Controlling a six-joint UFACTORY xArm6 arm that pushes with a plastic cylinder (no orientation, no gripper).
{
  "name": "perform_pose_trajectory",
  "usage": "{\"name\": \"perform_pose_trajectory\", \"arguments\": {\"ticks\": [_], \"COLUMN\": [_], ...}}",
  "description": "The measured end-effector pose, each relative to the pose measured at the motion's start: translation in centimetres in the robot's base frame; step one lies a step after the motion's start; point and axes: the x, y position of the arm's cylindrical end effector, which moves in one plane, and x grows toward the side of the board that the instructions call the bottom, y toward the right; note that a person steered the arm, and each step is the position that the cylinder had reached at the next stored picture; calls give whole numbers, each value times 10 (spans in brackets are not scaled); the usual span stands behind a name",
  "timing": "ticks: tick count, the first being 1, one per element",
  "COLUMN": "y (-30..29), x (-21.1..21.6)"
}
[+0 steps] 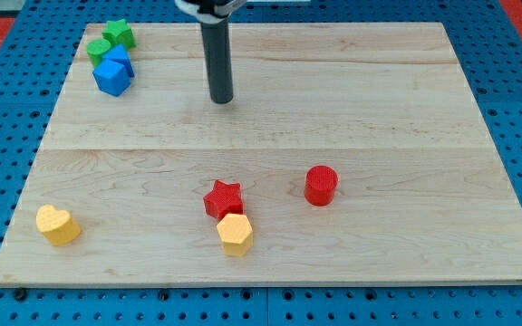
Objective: Push the yellow blocks and red blocks towards bottom right
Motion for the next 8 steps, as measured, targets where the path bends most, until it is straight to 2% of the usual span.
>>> {"name": "perform_pose_trajectory", "arguments": {"ticks": [1,2,3,4,5,6,7,8], "y": [-36,-117,-233,-222,-166,-179,-164,-57], "x": [59,103,124,202,213,173,163,177]}}
